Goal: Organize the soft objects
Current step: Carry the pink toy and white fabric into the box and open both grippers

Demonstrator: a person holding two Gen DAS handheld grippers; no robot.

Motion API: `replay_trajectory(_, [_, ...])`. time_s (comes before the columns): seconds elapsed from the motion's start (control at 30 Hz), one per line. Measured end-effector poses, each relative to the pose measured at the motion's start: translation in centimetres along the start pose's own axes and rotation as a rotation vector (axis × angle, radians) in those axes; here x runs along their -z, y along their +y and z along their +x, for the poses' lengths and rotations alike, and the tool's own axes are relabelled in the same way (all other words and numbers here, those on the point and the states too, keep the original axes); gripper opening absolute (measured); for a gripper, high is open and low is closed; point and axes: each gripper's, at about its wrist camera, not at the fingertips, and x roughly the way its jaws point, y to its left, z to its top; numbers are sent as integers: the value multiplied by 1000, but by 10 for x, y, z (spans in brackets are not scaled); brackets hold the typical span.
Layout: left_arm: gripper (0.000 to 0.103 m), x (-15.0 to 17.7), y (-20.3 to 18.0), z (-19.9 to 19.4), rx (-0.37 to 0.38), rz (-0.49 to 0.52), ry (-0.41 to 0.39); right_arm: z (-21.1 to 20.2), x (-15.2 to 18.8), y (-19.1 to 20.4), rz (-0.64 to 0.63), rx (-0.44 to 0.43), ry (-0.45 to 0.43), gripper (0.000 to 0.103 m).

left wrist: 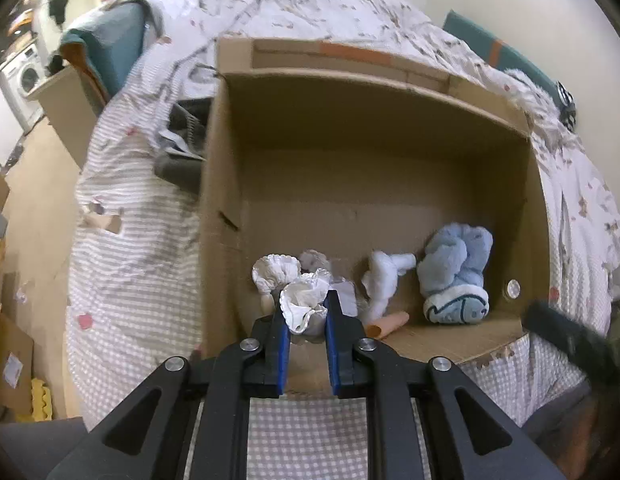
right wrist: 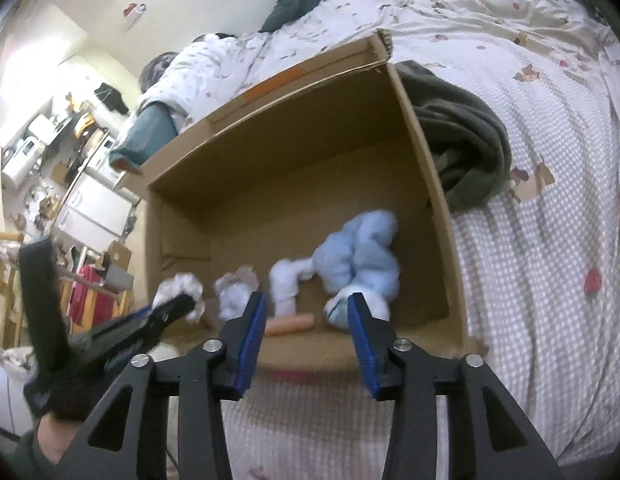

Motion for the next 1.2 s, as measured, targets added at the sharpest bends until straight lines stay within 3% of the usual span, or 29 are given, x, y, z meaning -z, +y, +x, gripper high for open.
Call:
replay_trajectory(0.03, [14, 0, 1, -3, 2, -4, -7, -6, 8, 4, -9, -5, 2, 61])
replay_trajectory(0.17, [14, 1, 5, -12, 3, -21, -21, -6, 42, 14, -14, -20, 48, 73])
replay_trajectory(0.3, [14, -1, 3, -13, 2, -14, -23, 52, 54, 24, -21, 54, 208, 74])
replay_trajectory(0.4, [14, -1, 5, -14, -23, -1, -38, 85, 50, 29, -42, 129, 225, 73])
replay_trajectory(0.47, [14, 0, 8, -13, -21, -11, -30, 100, 48, 30, -55, 168, 220, 58])
replay_trajectory(0.5, [14, 0, 11, -12, -15, -20, -20, 105, 48, 30, -56, 175, 231, 39])
replay_trajectory(0.57, [14, 0, 13, -11, -10, -28, -9, 105, 48, 31, -62, 166, 228, 28])
replay_trajectory(0.67, [14, 0, 10, -11, 11, -29, -2, 93, 52, 39, -98, 155, 228, 27])
replay_trajectory(0.83, [14, -4, 3, -15, 19, -22, -25, 45, 55, 58, -124, 32, 231, 27])
replay_trajectory(0.93, [14, -5, 4, -12, 29, -32, -16, 16, 46, 60, -143, -14, 184, 27])
replay_trajectory(1.1, [15, -3, -3, -5, 45, -13, -6, -3, 18, 53, -148, 35, 76, 27])
replay_trajectory(1.17, [21, -2, -3, -4, 35, -10, -9, 3, 7, 45, -125, 33, 58, 27])
replay_trajectory(1.2, [30, -1, -3, -3, 33, -9, -7, 6, 3, 43, -124, 44, 51, 27])
